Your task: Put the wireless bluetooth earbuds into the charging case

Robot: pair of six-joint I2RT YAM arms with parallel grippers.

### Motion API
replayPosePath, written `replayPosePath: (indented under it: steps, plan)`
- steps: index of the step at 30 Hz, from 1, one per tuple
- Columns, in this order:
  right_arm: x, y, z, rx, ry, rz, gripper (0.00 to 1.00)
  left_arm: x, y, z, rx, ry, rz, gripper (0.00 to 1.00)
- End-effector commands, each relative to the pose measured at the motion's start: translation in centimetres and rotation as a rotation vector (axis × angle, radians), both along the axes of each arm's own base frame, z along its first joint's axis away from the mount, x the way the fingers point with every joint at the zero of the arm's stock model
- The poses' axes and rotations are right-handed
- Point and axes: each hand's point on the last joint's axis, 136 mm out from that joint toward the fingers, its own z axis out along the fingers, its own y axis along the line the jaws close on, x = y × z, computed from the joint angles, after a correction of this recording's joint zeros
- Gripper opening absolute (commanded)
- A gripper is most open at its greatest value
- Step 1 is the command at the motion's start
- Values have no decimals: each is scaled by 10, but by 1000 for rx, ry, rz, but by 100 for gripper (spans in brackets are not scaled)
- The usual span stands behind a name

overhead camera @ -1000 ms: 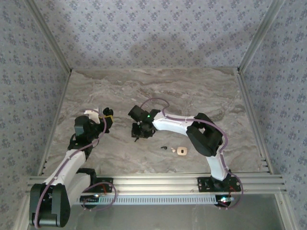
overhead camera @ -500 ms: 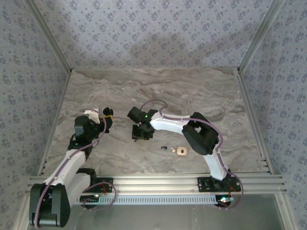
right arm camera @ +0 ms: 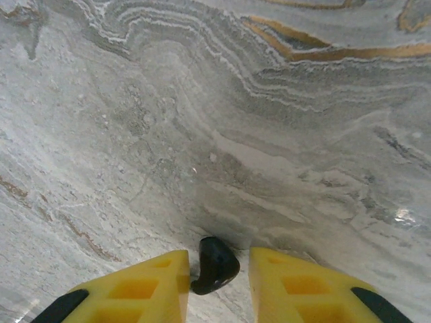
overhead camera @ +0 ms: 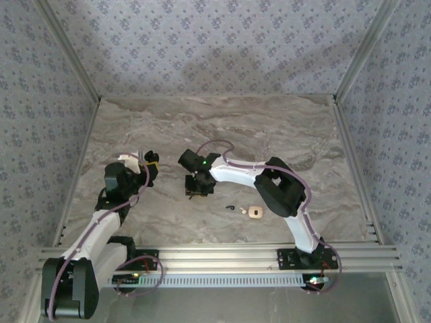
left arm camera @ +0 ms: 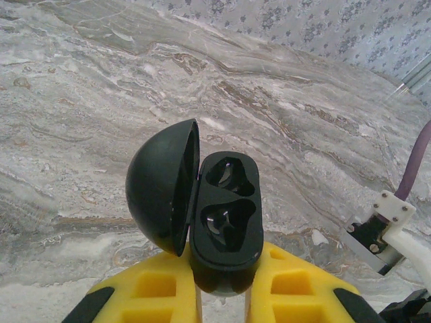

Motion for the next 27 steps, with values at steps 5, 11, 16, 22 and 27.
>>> replayPosePath:
  steps: [5,11,16,22,27]
  plan:
    - [7,5,-12,-9,6,-7,26,3,-1,14,2,-53,-7,13]
    - [9,5,-10,-1,-15,-7,23,2,-1,13,3,-49,-7,13]
    - [13,-1,-3,7,-61,-19,22,1,-3,12,2,-45,-21,13]
    - [28,-12,9,46,-179,-25,21,-3,-13,13,11,-57,-73,12]
    - [34,-31,19,42,-274,-1,20,-11,-35,12,45,-74,-160,12]
